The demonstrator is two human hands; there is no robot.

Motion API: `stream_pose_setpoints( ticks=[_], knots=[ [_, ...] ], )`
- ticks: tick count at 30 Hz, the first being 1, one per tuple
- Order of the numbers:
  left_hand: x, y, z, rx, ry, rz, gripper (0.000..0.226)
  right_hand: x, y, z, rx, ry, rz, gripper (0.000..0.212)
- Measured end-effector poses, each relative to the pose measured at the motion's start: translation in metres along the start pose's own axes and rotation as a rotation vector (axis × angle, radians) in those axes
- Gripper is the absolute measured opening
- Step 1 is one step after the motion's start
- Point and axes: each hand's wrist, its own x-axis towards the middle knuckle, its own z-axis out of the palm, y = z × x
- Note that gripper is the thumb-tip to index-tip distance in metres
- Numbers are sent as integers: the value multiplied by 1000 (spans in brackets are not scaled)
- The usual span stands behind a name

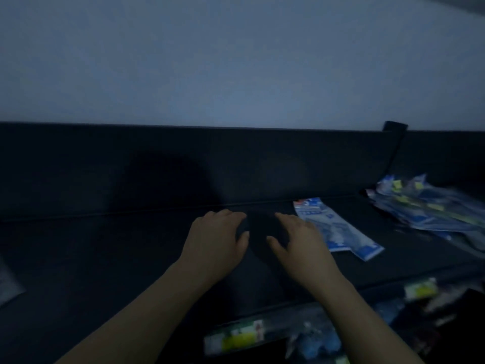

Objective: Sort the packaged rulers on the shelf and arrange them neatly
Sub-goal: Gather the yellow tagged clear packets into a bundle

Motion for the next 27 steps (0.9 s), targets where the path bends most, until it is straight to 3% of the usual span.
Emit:
stream_pose_setpoints(
  ticks=[11,27],
  knots=[
    [72,172,74,-220,-78,51,45,-31,183,-78,-42,-28,178,56],
    [208,277,162,-283,-160,206,35,14,345,-125,-61,2,480,56]
  ],
)
